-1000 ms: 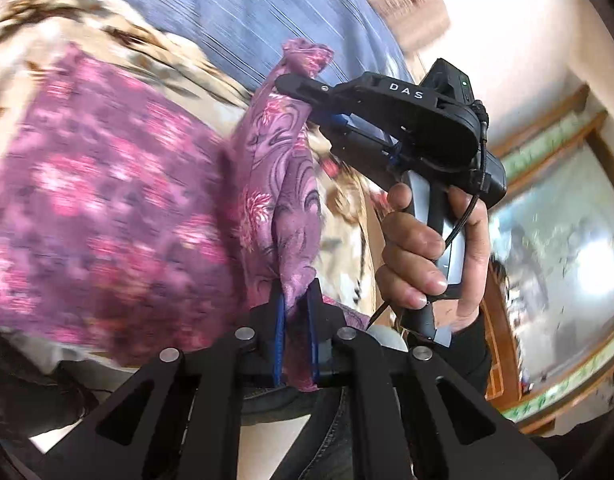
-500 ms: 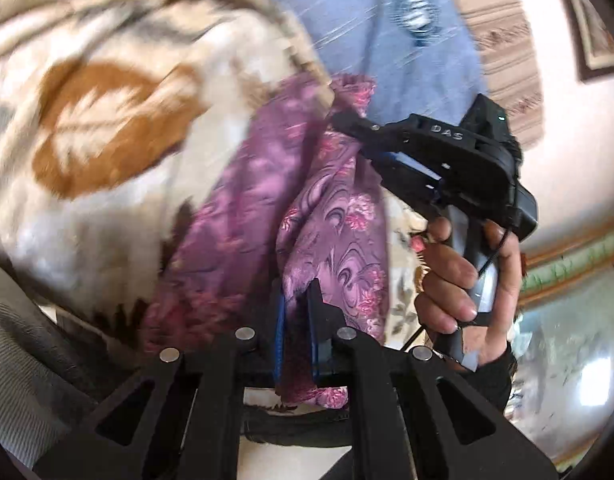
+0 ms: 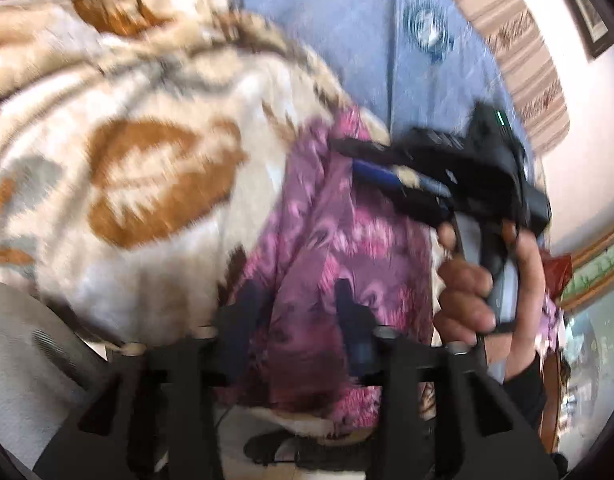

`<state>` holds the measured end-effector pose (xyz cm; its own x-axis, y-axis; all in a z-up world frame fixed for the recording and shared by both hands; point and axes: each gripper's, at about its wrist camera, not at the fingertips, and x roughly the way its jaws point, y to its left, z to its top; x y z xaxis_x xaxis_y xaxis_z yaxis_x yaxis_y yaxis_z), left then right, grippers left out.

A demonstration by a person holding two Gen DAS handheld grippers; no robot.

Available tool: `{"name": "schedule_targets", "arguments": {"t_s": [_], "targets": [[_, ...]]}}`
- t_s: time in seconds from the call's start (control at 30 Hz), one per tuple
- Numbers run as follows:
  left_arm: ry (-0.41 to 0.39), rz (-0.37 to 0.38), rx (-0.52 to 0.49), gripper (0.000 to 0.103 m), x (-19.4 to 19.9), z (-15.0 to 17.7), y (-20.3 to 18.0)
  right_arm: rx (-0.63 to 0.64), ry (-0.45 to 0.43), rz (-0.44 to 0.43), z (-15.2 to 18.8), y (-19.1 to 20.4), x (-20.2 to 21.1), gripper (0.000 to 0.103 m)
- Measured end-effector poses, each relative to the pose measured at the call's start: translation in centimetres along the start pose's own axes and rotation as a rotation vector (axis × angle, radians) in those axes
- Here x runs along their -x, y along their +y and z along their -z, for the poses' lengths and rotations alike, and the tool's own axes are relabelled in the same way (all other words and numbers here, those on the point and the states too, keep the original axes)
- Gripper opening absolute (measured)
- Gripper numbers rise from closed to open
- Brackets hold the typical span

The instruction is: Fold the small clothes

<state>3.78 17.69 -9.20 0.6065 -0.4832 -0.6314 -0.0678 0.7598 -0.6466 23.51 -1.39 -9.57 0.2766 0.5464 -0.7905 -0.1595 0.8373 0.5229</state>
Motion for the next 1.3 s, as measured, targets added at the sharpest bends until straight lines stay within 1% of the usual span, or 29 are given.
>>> {"name": "schedule_targets", "arguments": {"t_s": [0.03, 0.07, 0.1, 0.13, 0.2, 0.27, 0.33, 0.43, 0.5, 0.57, 0.6, 0.63, 0.67, 0.7, 0.73, 0.77, 0.8, 0.83, 0.87, 0.93, 0.97, 1.0, 1.03, 1.07, 1.1, 1.17, 1.23, 1.27, 1.3], "targets": [[-0.019, 0.007, 0.006, 0.046, 0.4, -0.1, 0.1, 0.009, -0.022, -0.024, 0.1, 0.2, 0.9, 0.031], [-0.018, 0.011, 0.011, 0.046, 0.1, -0.3, 0.3, 0.017, -0.052, -0.035, 0.3, 0.4, 2.1, 0.038], [-0.007, 0.013, 0.016, 0.046, -0.4, -0.4, 0.5, 0.025, -0.076, -0.040, 0.7, 0.6, 3.3, 0.049], [0.017, 0.006, 0.018, 0.046, -0.8, -0.3, 0.5, 0.033, -0.092, -0.040, 1.1, 0.6, 4.3, 0.052], [0.039, -0.010, 0.006, 0.046, -1.4, -0.2, 0.2, 0.046, -0.102, -0.036, 2.2, 0.3, 6.3, 0.052], [0.042, -0.020, -0.024, 0.046, -1.5, 0.0, -0.6, 0.040, -0.125, -0.023, 3.8, -0.6, 8.2, 0.052], [0.049, -0.060, -0.049, 0.046, -1.8, 0.2, -1.1, 0.029, -0.136, -0.009, 5.4, -1.8, 9.4, 0.052], [0.050, -0.128, -0.069, 0.046, -1.7, 0.6, -1.5, 0.023, -0.114, 0.033, 7.8, -3.3, 9.8, 0.052], [0.044, -0.136, -0.090, 0.046, -1.5, 0.6, -2.0, 0.011, -0.124, 0.061, 9.3, -4.3, 10.3, 0.052], [0.020, -0.196, -0.120, 0.046, -1.5, 0.3, -2.5, -0.003, -0.136, 0.058, 10.3, -5.2, 10.9, 0.052], [0.017, -0.213, -0.125, 0.046, -1.6, 0.2, -2.4, -0.020, -0.142, 0.054, 11.0, -5.9, 11.1, 0.052], [0.020, -0.247, -0.131, 0.046, -1.9, 0.0, -2.4, -0.040, -0.142, 0.056, 11.5, -6.7, 11.1, 0.051], [0.043, -0.285, -0.124, 0.046, -2.5, -0.2, -2.2, -0.054, -0.134, 0.065, 11.9, -7.2, 10.8, 0.049], [0.061, -0.284, -0.107, 0.044, -2.6, -0.4, -2.0, -0.060, -0.124, 0.082, 12.3, -7.7, 10.7, 0.048], [0.061, -0.244, -0.087, 0.044, -2.2, -0.5, -1.9, -0.064, -0.129, 0.088, 12.5, -8.0, 10.8, 0.047], [0.037, -0.186, -0.086, 0.044, -1.2, -0.6, -2.3, -0.070, -0.151, 0.068, 12.8, -8.2, 11.5, 0.048], [0.006, -0.149, -0.106, 0.044, -0.2, -0.8, -3.1, -0.073, -0.181, 0.030, 13.0, -8.3, 12.4, 0.051], [-0.011, -0.140, -0.125, 0.046, 0.2, -1.0, -3.7, -0.075, -0.205, 0.003, 13.1, -8.4, 13.2, 0.051], [-0.035, -0.141, -0.173, 0.046, 0.8, -1.6, -5.0, -0.079, -0.225, -0.016, 13.1, -8.5, 13.8, 0.051], [-0.038, -0.162, -0.235, 0.048, 0.5, -2.5, -6.6, -0.101, -0.237, -0.040, 12.6, -9.1, 14.7, 0.053], [-0.025, -0.177, -0.260, 0.048, -0.3, -3.4, -7.5, -0.119, -0.232, -0.050, 12.2, -9.6, 14.7, 0.053], [-0.012, -0.167, -0.268, 0.048, -1.2, -4.2, -8.0, -0.137, -0.227, -0.058, 11.7, -10.0, 14.6, 0.054], [-0.004, -0.140, -0.273, 0.048, -2.2, -5.0, -8.3, -0.148, -0.223, -0.065, 11.2, -10.2, 14.5, 0.054], [0.008, -0.122, -0.277, 0.049, -3.3, -5.8, -8.5, -0.154, -0.222, -0.073, 10.7, -10.5, 14.4, 0.058], [0.018, -0.126, -0.279, 0.049, -4.3, -6.3, -8.7, -0.160, -0.225, -0.070, 10.0, -10.9, 14.1, 0.062], [0.072, -0.168, -0.298, 0.049, -7.4, -7.7, -8.6, -0.196, -0.222, -0.062, 8.9, -11.6, 13.6, 0.065], [0.110, -0.183, -0.321, 0.049, -9.3, -7.4, -8.0, -0.242, -0.218, -0.114, 8.0, -12.8, 13.0, 0.065], [0.125, -0.206, -0.308, 0.049, -9.9, -7.1, -7.4, -0.264, -0.212, -0.137, 7.4, -13.6, 12.6, 0.065], [0.144, -0.223, -0.267, 0.049, -10.4, -6.8, -6.4, -0.281, -0.207, -0.135, 7.0, -14.2, 12.2, 0.065]]}}
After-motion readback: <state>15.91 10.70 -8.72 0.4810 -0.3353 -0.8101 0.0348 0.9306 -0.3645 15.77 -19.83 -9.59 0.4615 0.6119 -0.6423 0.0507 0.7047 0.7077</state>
